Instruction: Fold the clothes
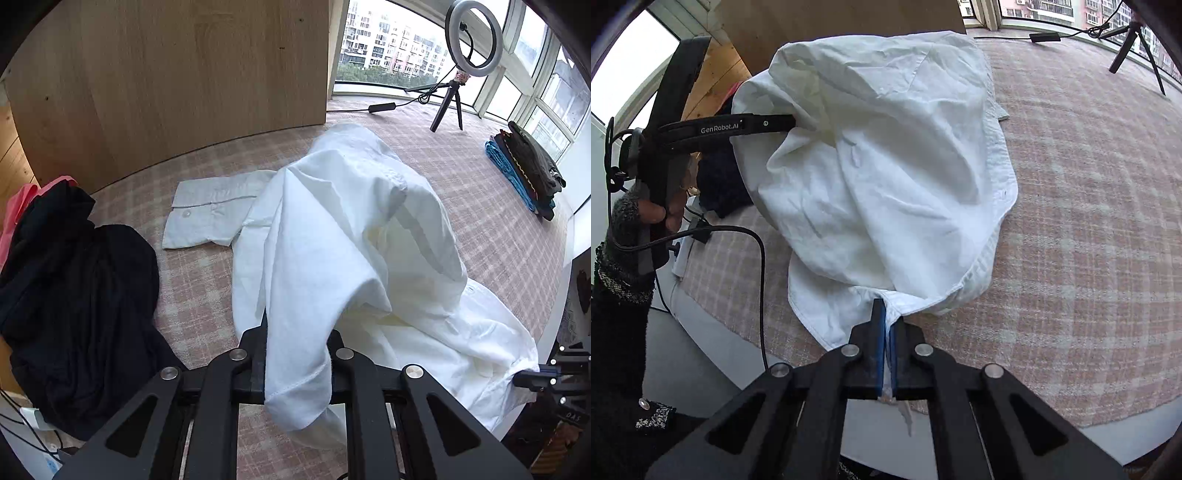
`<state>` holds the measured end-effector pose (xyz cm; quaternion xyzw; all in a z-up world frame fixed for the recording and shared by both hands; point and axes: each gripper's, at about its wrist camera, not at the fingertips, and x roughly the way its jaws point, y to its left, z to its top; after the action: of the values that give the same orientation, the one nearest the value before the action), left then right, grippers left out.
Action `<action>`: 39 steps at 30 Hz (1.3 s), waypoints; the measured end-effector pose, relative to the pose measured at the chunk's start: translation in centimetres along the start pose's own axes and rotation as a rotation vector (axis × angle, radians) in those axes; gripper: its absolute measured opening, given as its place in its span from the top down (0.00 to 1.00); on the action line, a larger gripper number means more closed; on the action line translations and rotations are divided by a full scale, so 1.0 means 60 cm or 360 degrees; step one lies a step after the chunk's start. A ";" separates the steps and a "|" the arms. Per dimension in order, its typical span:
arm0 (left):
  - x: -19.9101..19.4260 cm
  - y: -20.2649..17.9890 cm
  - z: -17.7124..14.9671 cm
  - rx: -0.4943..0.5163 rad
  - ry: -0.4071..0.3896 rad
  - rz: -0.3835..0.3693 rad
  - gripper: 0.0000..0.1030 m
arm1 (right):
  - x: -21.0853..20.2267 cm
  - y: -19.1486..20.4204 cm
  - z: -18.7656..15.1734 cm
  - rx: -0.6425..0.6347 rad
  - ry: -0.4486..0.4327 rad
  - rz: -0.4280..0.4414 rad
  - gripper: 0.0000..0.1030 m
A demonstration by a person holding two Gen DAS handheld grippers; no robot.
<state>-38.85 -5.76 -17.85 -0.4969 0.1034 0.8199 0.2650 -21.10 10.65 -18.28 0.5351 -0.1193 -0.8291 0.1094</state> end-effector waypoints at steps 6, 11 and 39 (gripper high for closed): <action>-0.191 -0.010 0.008 0.0163 -0.0280 -0.0043 0.92 | -0.305 -0.007 0.074 -0.0043 -0.0642 -0.0233 0.99; -0.358 -0.045 0.010 0.0330 -0.0497 -0.0128 0.92 | -0.505 0.055 0.111 -0.0213 -0.1045 -0.0387 0.99; -0.013 0.172 -0.179 -0.0343 0.0284 0.0015 0.91 | 0.118 -0.093 0.197 0.0172 0.0105 0.0185 0.56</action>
<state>-35.95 -19.32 -23.37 -0.5929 0.0401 0.7800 0.1961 -35.03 14.68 -21.42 0.5594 -0.1910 -0.7957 0.1321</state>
